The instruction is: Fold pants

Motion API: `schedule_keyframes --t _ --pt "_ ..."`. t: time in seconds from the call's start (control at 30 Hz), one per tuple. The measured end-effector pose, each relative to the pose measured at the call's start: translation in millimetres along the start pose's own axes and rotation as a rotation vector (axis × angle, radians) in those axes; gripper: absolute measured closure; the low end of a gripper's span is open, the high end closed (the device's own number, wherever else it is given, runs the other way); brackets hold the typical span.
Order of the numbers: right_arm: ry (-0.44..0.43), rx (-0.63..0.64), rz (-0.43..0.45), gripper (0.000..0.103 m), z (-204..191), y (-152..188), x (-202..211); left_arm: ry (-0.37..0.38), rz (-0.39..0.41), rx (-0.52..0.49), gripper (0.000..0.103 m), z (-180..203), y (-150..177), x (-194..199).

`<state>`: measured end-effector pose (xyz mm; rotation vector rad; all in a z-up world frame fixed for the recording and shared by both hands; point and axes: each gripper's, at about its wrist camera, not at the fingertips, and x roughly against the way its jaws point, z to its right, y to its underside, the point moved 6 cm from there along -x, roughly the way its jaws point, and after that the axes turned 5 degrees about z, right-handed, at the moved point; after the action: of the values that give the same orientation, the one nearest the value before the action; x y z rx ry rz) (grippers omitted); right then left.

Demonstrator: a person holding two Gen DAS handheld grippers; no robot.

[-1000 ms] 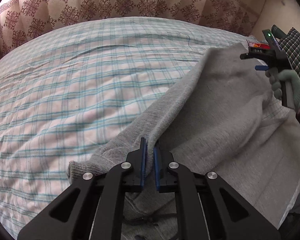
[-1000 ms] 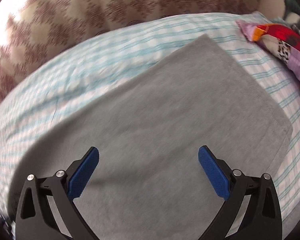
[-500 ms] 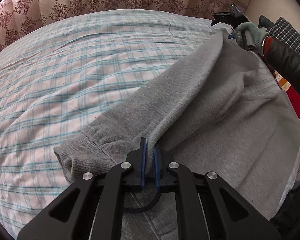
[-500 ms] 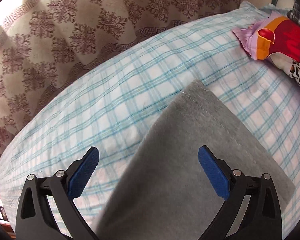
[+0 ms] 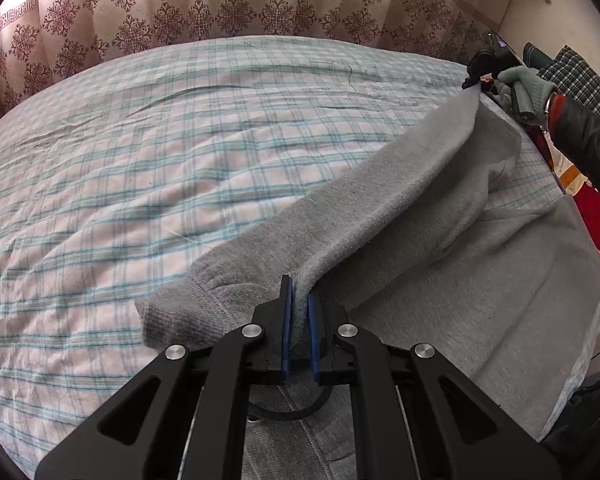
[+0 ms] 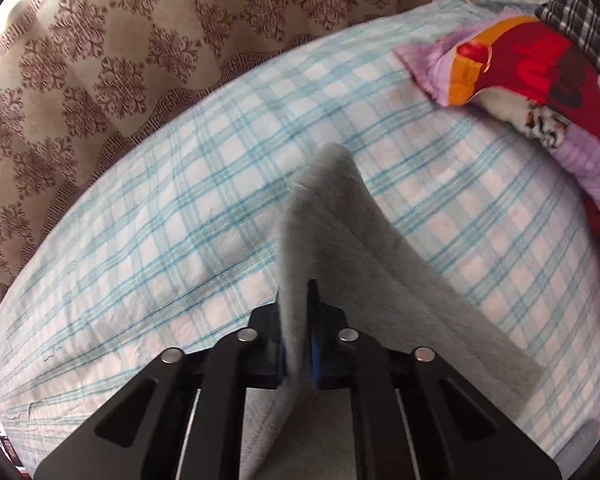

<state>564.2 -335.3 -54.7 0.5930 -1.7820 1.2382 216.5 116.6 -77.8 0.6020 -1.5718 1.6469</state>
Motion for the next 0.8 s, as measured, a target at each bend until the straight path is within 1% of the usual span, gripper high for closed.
schedule_keyframes --t 0.1,0.2,0.3,0.43,0.63,0.7,0.8 --pt "-0.029 -0.005 0.036 0.098 5 -9 28 -0.028 0.042 -0.009 0.096 -5 -15 15" --pt "-0.057 -0.008 0.068 0.098 11 -11 60 -0.043 0.080 0.004 0.096 -13 -28 32" --pt "-0.073 -0.004 0.101 0.098 22 -5 92 -0.051 0.121 0.006 0.096 -16 -38 51" --pt "-0.090 -0.011 0.141 0.099 45 0 134 -0.058 0.159 -0.027 0.096 -10 -43 74" --pt "-0.138 -0.063 0.174 0.099 89 20 188 -0.043 0.186 -0.083 0.096 11 -28 108" --pt "-0.152 -0.077 0.180 0.099 103 31 202 -0.035 0.183 -0.099 0.096 17 -18 117" --pt "-0.164 -0.100 0.194 0.099 136 59 225 -0.017 0.167 -0.109 0.096 27 4 127"
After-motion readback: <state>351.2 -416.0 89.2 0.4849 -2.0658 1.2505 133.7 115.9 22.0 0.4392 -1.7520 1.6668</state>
